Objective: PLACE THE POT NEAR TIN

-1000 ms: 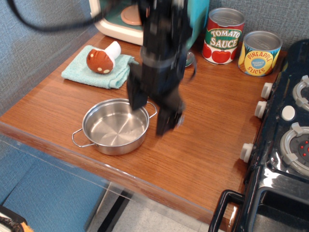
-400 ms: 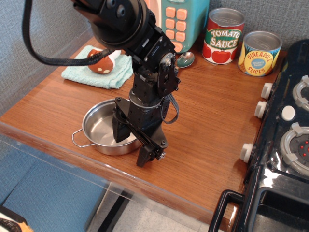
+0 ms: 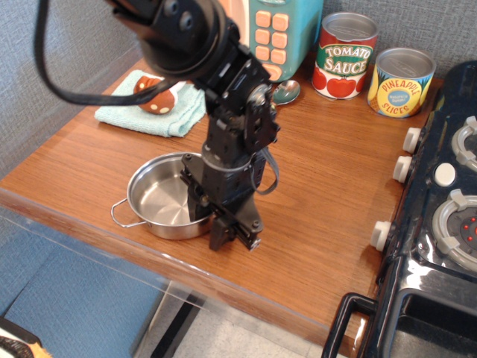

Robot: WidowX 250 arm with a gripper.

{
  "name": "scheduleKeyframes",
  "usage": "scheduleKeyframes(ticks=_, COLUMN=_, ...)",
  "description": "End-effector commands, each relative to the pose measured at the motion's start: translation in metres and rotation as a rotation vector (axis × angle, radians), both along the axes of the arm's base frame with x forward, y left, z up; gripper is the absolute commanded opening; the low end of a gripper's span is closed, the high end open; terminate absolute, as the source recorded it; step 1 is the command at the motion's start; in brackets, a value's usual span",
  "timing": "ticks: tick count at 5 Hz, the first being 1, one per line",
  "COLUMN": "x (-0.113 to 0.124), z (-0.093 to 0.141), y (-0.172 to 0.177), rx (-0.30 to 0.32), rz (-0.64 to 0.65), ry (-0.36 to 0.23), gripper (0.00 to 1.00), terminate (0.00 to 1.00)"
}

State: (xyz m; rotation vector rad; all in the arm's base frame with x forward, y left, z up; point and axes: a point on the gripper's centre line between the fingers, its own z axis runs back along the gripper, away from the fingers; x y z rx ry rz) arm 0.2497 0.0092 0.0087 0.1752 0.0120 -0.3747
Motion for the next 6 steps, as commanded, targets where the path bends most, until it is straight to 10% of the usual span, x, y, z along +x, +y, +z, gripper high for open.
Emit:
scheduleKeyframes(ticks=1, x=0.002, z=0.049, y=-0.007, rx=-0.025, rz=-0.064, ry=-0.097, gripper=0.0, terminate=0.0)
scheduleKeyframes(ticks=3, x=0.062, z=0.087, y=-0.057, rx=-0.068, rz=-0.107, ry=-0.115, gripper=0.0, terminate=0.0)
scheduleKeyframes(ticks=6, x=0.148, z=0.058, y=-0.085, rx=-0.042, rz=-0.06, ry=-0.067, gripper=0.0, terminate=0.0)
